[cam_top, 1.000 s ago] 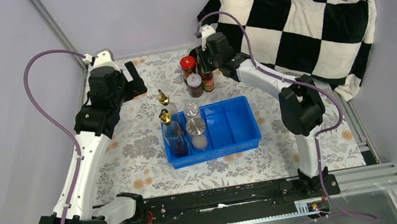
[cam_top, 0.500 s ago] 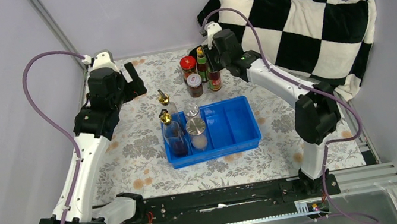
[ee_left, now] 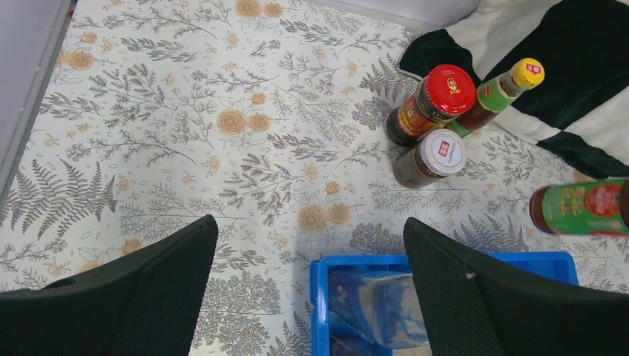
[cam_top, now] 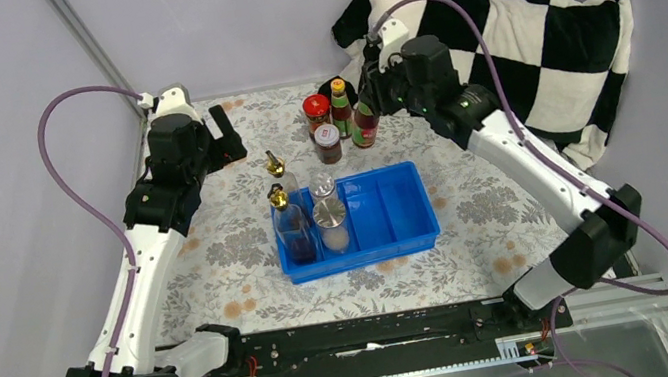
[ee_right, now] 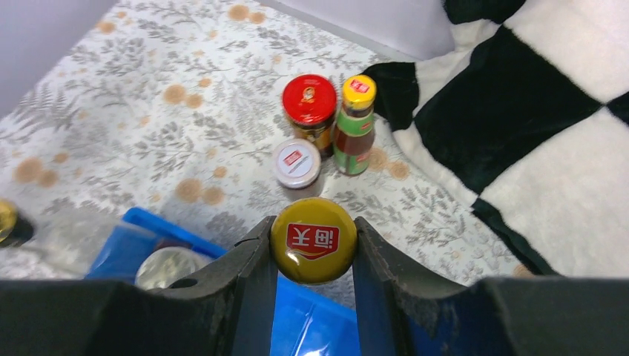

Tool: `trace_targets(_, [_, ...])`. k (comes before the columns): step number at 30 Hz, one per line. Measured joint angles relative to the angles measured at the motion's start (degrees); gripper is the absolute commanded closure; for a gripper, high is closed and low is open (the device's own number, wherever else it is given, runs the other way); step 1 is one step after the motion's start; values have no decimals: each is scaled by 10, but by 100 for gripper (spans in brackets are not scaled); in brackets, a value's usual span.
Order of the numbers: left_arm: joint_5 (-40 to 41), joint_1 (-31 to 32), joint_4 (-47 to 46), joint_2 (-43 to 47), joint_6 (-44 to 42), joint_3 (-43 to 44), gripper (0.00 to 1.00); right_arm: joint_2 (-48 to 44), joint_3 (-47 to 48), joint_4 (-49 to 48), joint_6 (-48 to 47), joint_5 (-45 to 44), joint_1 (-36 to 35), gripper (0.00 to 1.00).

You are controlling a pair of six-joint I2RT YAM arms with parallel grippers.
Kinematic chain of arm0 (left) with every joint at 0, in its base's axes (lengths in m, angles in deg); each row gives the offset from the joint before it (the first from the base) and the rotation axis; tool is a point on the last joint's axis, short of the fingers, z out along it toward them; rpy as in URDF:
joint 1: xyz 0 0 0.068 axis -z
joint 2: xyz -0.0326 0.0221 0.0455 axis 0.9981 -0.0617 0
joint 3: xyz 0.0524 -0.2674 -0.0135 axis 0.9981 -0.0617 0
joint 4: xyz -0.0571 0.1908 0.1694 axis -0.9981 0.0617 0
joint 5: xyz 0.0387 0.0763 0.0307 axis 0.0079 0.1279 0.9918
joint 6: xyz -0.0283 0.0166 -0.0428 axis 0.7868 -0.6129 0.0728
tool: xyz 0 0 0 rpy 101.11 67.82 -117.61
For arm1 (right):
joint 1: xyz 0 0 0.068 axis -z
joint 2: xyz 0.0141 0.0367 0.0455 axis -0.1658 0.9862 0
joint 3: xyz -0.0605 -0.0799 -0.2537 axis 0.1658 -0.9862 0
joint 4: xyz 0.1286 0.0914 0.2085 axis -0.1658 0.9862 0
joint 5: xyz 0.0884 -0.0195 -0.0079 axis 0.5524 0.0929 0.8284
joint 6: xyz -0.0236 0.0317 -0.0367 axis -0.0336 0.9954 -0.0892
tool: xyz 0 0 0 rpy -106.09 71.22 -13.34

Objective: Organize the condiment bottles
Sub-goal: Place the bottle in the storage box.

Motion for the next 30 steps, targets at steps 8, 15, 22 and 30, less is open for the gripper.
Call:
trace_targets(8, [0, 0, 0, 0, 0, 0, 1, -66, -67, 25, 32, 66, -2, 78])
trace_targets(15, [0, 0, 1, 0, 0, 0, 1, -68, -118, 29, 45, 74, -21, 78])
trace_targets(22, [0, 0, 1, 0, 0, 0, 1, -67, -161, -13, 45, 66, -65, 78])
trace_targets(30, [0, 0, 1, 0, 0, 0, 1, -37, -195, -110, 35, 9, -85, 79])
